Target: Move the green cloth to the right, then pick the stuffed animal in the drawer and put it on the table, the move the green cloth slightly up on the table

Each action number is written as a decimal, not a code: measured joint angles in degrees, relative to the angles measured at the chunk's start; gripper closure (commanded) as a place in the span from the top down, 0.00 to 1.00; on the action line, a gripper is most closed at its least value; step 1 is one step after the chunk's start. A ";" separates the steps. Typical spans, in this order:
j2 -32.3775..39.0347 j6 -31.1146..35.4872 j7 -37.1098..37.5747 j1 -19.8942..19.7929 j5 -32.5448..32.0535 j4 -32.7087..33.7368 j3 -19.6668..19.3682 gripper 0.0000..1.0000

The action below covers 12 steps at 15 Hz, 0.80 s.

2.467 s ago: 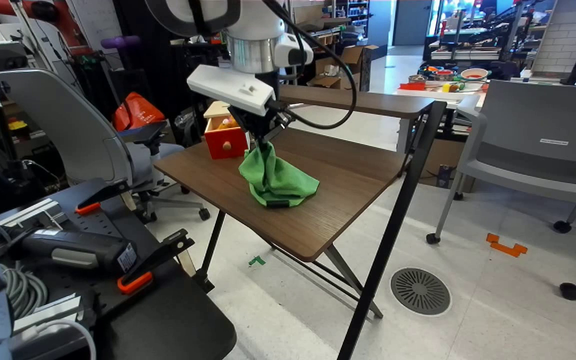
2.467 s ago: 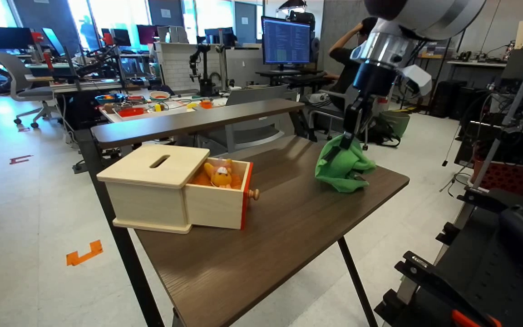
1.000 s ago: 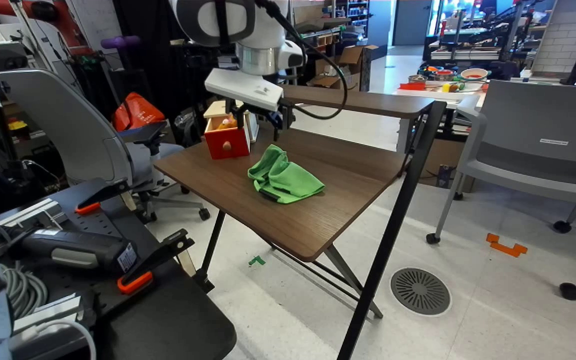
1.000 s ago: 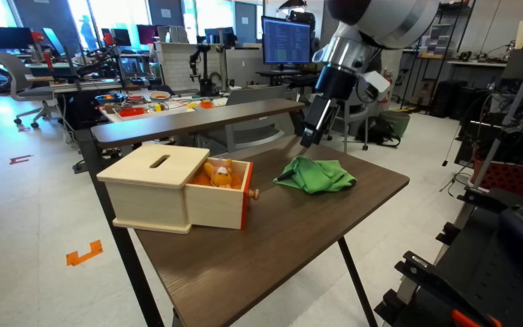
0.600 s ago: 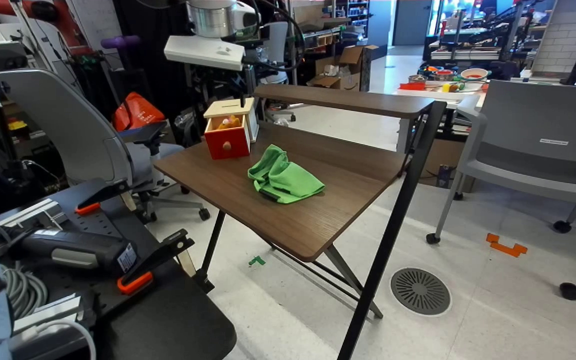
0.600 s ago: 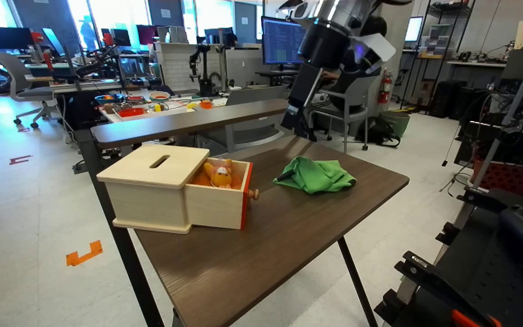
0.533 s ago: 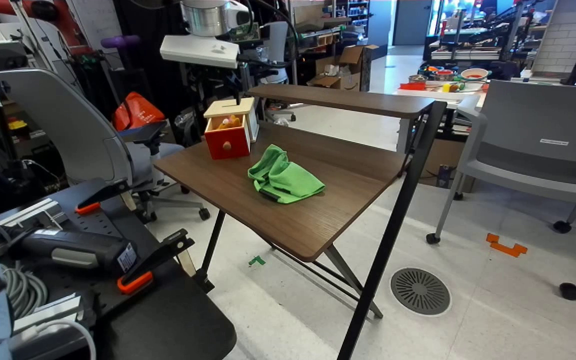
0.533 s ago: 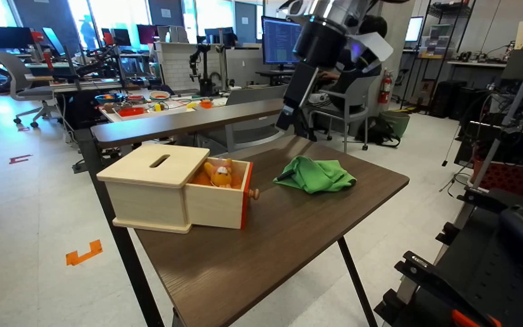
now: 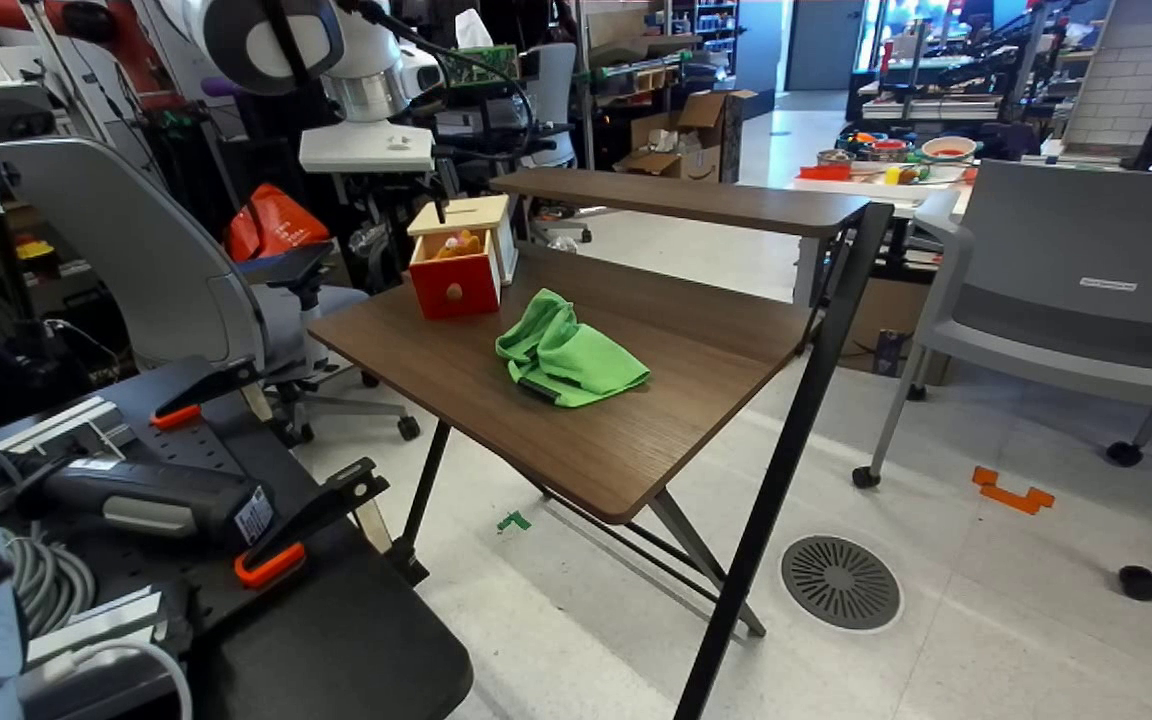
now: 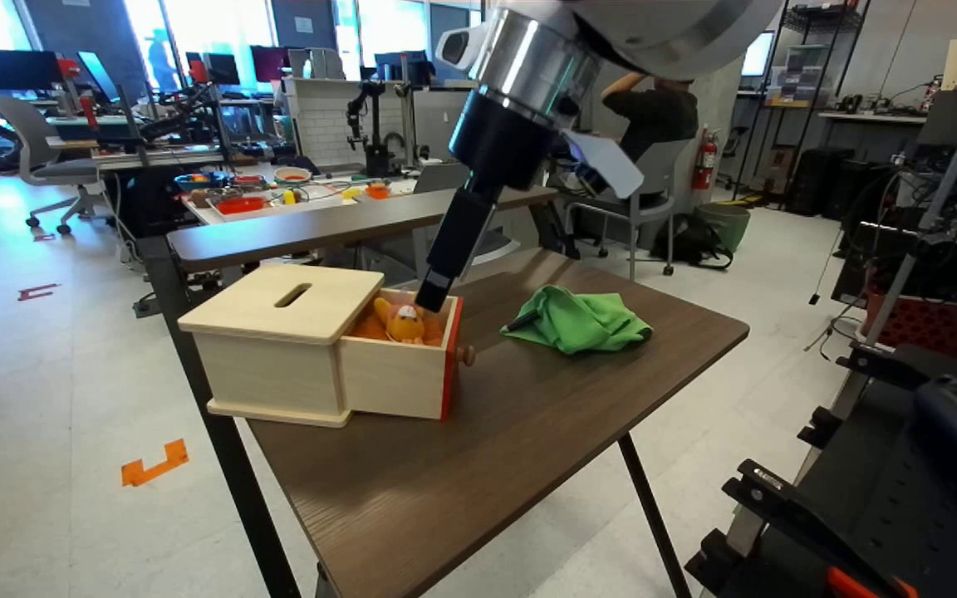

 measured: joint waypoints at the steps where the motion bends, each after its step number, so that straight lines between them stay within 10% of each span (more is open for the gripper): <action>1: 1.35 1.98 0.86 0.02 -1.25 0.40 -0.07 1.00; 12: 7.82 6.81 10.46 -1.70 -11.97 4.57 -0.57 1.00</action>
